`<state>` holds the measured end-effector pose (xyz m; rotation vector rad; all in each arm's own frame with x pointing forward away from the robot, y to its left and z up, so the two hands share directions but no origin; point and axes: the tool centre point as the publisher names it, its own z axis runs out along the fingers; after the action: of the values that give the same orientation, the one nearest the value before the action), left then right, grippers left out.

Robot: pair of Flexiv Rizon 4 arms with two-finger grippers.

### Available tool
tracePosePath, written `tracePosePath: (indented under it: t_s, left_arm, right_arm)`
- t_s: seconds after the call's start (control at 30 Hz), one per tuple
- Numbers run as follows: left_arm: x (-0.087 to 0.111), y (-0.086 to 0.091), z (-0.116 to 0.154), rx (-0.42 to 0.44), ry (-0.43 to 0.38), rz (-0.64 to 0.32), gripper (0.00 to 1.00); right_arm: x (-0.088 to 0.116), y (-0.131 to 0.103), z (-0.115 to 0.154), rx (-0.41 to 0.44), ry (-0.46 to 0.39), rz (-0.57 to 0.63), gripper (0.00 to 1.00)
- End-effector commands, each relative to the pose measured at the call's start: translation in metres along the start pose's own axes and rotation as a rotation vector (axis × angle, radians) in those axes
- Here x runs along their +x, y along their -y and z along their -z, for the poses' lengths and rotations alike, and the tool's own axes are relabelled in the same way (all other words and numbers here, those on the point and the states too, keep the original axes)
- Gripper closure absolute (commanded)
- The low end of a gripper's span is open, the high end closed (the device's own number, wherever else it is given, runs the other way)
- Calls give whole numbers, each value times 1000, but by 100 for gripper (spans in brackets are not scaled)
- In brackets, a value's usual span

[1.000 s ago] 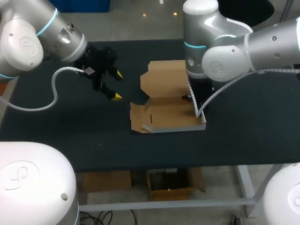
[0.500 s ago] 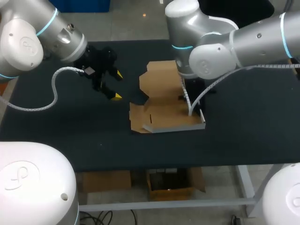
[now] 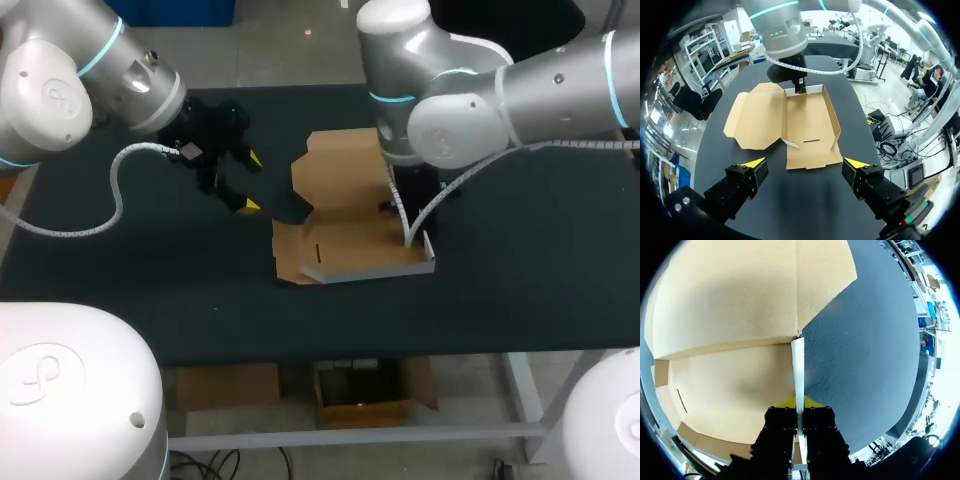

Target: Assemble the packaging by folding the flat box into shape, placing the metal phone stand inside, and closing the box properly

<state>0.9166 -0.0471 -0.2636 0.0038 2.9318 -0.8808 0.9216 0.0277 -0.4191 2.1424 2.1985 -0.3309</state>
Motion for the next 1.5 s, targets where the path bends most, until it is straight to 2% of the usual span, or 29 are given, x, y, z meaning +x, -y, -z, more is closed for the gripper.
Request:
tracePosePath:
  t_s: [0.03, 0.6, 1.5]
  left_arm:
    - [0, 1, 0, -5, -3, 1, 0]
    - [0, 1, 0, -5, -3, 1, 0]
    - [0, 1, 0, -5, -3, 1, 0]
  right_arm:
    - [-11, 7, -4, -19, -142, 11, 100]
    - [-5, 9, -3, -14, -184, 2, 100]
    - [-5, 9, -2, -14, -188, -5, 100]
